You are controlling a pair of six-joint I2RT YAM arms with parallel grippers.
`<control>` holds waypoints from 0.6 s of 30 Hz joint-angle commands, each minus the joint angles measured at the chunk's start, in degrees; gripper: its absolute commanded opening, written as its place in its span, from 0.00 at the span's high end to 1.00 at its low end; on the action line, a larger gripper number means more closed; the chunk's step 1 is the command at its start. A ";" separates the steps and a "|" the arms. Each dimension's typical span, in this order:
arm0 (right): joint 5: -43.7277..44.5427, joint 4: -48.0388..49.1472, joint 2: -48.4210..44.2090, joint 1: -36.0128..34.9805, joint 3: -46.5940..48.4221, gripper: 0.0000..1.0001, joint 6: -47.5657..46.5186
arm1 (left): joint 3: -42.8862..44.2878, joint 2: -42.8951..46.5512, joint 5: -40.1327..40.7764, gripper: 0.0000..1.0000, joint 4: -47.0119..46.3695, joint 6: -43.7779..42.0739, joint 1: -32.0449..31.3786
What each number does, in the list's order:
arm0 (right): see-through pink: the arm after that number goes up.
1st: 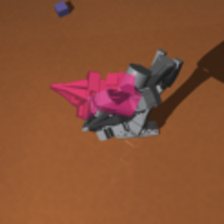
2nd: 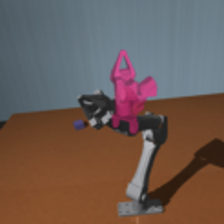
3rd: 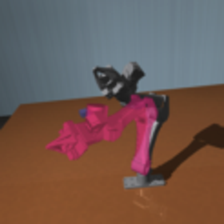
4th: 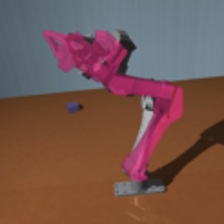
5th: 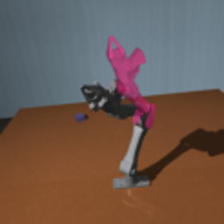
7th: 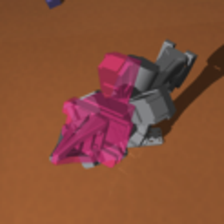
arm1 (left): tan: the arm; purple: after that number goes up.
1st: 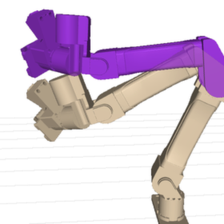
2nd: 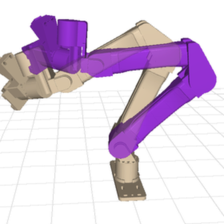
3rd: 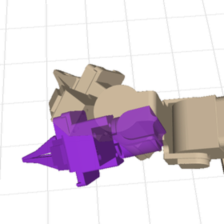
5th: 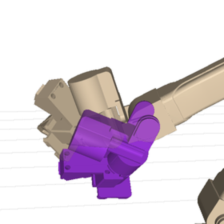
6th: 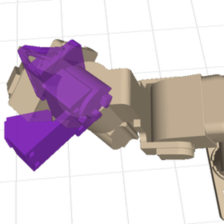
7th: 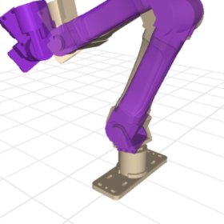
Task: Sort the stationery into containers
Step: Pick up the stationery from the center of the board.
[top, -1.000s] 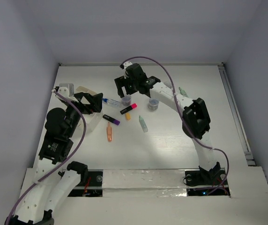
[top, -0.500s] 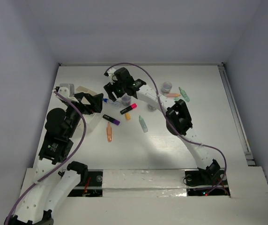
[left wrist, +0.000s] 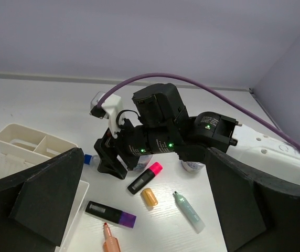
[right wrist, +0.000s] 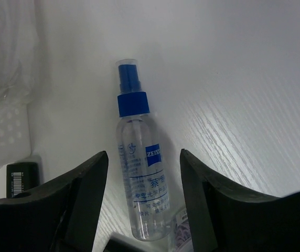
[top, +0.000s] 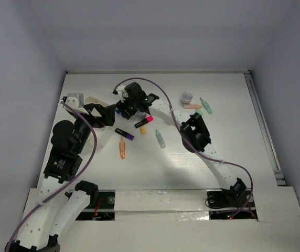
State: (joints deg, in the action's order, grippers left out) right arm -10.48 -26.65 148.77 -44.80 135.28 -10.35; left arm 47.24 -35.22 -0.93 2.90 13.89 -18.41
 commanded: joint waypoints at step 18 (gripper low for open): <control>1.25 1.00 2.48 -1.08 -0.55 0.57 -3.97 | -0.84 -0.64 -1.00 0.01 -3.95 1.23 0.74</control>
State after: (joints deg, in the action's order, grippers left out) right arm -10.50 -26.13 148.90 -45.17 133.75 -12.51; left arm 47.22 -35.57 -0.08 2.68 14.44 -18.24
